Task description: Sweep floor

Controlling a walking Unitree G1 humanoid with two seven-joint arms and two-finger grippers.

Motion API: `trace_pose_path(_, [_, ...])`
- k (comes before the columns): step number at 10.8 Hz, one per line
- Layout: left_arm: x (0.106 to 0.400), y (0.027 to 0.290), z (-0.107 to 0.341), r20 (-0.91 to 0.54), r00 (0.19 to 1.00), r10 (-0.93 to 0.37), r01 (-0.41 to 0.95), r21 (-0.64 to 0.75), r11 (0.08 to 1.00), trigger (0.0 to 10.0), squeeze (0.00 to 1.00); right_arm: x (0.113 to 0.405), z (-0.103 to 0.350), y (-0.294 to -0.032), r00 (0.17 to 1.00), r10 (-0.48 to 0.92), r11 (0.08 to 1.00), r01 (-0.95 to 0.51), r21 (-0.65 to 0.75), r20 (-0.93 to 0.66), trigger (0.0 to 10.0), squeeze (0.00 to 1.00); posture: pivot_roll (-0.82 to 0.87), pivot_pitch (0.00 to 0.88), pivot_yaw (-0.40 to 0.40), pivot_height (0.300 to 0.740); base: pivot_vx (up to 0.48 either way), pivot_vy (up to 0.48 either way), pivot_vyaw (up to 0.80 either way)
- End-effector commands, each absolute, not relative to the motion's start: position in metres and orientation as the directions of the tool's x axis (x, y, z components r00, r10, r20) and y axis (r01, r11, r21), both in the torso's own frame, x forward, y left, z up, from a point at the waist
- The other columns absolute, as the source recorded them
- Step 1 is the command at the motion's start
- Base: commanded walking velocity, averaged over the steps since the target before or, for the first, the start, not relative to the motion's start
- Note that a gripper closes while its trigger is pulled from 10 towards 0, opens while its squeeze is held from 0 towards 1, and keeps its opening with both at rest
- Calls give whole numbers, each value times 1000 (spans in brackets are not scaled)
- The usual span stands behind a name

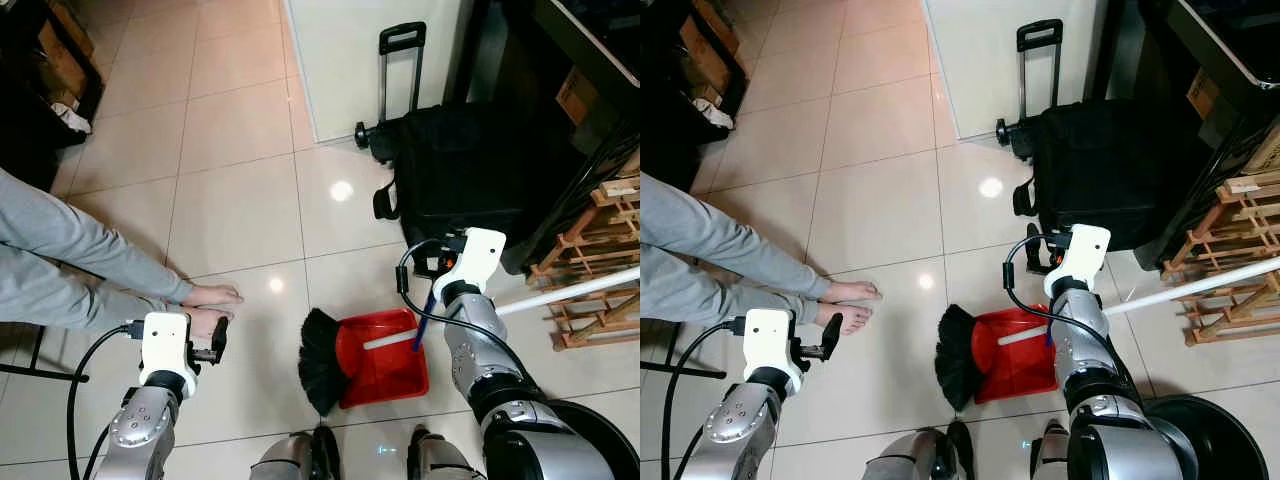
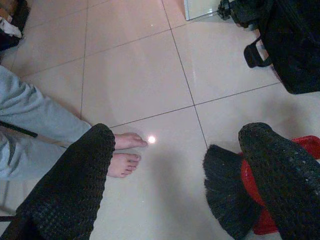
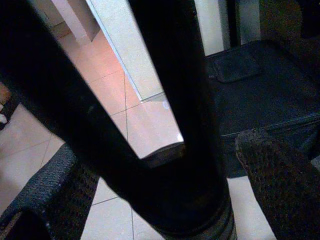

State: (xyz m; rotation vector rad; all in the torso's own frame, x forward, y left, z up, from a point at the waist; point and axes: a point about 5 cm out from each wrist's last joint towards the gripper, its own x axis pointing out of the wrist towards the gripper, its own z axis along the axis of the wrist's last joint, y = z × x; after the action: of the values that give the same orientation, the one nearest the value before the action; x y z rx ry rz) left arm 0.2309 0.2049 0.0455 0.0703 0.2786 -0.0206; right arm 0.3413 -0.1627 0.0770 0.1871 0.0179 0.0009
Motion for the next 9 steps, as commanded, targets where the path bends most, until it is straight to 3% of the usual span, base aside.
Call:
trace_pose_path(1, [226,212,41,-303,953,11,13,78,997,10000,0,340,73,-158,999,13,980,-6,198,-31,10000,1000,8,241,215,740,0,0,0])
trace_pose_path(5, [226,211,41,-303,953,10,14,78,997,10000,0,340,73,-158,999,18,980,-12,199,-31,10000,1000,9,239,215,740,0,0,0])
trace_pose_path(6, [226,211,41,-303,953,9,15,77,997,10000,0,340,72,-157,999,19,979,-12,204,-36,10000,0,9,237,215,740,0,0,0])
trace_pose_path(7, [226,211,41,-303,953,8,16,76,997,10000,0,339,70,-158,999,17,979,-8,203,-44,3333,0,9,236,214,740,0,0,0])
trace_pose_path(8, [226,211,41,-303,953,7,17,76,997,10000,0,338,69,-159,999,12,980,-2,201,-50,0,0,10,235,214,740,0,0,0])
trace_pose_path(9, [226,211,41,-303,953,7,17,76,997,10000,0,338,68,-160,999,11,980,0,201,-51,0,0,10,235,214,740,0,0,0])
